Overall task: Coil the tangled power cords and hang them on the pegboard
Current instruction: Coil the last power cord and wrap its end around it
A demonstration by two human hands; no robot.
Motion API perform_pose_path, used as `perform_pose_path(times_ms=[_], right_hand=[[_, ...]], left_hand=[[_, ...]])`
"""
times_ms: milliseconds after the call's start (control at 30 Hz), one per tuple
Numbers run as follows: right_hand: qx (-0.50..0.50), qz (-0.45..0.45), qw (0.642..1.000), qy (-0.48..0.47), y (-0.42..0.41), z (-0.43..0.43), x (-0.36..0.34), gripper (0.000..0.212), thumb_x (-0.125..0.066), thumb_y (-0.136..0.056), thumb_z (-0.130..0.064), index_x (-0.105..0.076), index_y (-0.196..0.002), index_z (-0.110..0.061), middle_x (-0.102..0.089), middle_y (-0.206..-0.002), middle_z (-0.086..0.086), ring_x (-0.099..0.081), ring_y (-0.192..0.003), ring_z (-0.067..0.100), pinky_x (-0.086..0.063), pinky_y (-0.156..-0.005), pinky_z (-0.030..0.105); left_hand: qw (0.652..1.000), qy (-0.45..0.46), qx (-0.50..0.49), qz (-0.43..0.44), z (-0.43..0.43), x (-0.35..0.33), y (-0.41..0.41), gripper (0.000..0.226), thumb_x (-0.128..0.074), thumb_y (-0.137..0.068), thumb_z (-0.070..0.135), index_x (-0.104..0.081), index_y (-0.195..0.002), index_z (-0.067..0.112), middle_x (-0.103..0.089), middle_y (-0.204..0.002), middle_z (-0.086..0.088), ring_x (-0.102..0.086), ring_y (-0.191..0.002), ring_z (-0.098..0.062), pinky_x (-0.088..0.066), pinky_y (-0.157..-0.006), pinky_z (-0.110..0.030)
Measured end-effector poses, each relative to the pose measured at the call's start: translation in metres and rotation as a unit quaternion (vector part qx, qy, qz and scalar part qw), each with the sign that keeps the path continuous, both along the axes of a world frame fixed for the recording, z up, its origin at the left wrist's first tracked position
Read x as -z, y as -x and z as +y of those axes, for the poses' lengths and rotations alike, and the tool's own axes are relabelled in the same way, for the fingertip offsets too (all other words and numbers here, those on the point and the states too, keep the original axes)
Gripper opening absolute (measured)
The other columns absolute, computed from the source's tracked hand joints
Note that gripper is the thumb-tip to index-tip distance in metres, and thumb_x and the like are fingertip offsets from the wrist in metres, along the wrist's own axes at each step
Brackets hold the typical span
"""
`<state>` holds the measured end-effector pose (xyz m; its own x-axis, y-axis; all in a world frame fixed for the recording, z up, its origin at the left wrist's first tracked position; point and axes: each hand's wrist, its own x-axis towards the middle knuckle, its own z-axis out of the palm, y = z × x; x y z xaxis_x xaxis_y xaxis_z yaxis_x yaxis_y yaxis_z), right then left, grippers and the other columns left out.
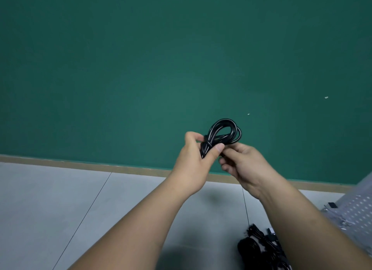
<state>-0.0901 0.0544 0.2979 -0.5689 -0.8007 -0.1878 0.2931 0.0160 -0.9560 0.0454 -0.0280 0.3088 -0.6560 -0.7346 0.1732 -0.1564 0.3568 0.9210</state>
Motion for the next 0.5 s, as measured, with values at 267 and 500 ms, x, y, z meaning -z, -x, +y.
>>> perform_pose_path(times_ms=[267, 500], right_hand=[[0.11, -0.088, 0.984, 0.11, -0.019, -0.005, -0.006, 0.023, -0.063, -0.102, 0.0, -0.069, -0.124, 0.003, -0.08, -0.111, 0.012, -0.077, -0.097, 0.016, -0.06, -0.088, 0.028], [0.095, -0.083, 0.981, 0.147, -0.037, -0.003, -0.018, 0.028, -0.053, -0.111, -0.028, -0.071, -0.119, -0.008, -0.078, -0.121, 0.01, -0.074, -0.117, 0.022, -0.057, -0.098, 0.038]], left_hand=[[0.999, 0.037, 0.0, -0.005, 0.0, 0.008, 0.003, 0.033, -0.051, -0.107, 0.051, -0.043, -0.138, 0.04, -0.069, -0.11, 0.025, -0.062, -0.102, 0.007, -0.048, -0.085, -0.019], [0.999, 0.015, -0.045, 0.026, 0.002, 0.008, 0.01, 0.022, -0.055, -0.107, 0.045, -0.044, -0.124, 0.037, -0.07, -0.101, 0.021, -0.063, -0.093, 0.005, -0.049, -0.075, -0.019]])
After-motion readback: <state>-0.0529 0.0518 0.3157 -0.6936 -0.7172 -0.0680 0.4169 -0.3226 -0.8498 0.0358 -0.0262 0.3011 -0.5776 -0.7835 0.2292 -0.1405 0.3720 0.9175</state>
